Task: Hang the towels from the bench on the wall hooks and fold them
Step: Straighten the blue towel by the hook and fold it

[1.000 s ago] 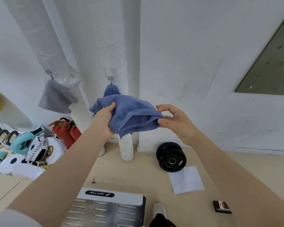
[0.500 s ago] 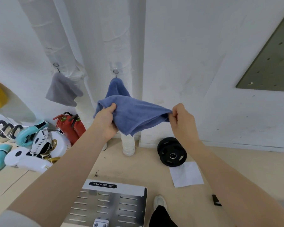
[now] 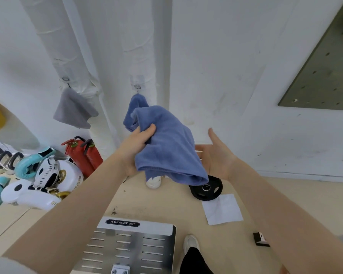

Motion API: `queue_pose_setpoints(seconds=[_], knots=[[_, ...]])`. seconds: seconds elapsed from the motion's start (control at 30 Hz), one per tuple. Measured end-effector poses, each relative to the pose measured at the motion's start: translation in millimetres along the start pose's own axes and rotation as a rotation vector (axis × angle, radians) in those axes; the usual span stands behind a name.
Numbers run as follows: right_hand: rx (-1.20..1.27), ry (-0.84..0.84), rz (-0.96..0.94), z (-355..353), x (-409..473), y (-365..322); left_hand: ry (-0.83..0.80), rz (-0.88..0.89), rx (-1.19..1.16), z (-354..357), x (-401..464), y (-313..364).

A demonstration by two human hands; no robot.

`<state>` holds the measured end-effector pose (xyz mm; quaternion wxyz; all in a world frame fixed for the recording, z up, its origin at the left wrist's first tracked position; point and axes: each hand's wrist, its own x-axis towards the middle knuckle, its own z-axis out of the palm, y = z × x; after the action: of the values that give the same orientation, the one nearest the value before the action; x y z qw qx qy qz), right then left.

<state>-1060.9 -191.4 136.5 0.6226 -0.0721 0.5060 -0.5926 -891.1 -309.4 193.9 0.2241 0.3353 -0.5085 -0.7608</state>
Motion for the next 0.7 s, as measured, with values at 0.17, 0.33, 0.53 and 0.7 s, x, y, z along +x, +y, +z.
queue_pose_setpoints(seconds=[0.17,0.33,0.53,0.7], knots=[[0.061,-0.135,-0.128,33,-2,-2,-0.117,-0.058,-0.041,-6,2,-9],[-0.141,-0.034,-0.353,38,-16,-22,-0.175,-0.032,-0.064,-19,0,-11],[-0.369,0.049,-0.356,33,-21,-36,-0.107,0.110,0.356,-21,2,-12],[-0.423,0.110,-0.614,37,-21,-36,0.039,0.217,0.503,-21,7,2]])
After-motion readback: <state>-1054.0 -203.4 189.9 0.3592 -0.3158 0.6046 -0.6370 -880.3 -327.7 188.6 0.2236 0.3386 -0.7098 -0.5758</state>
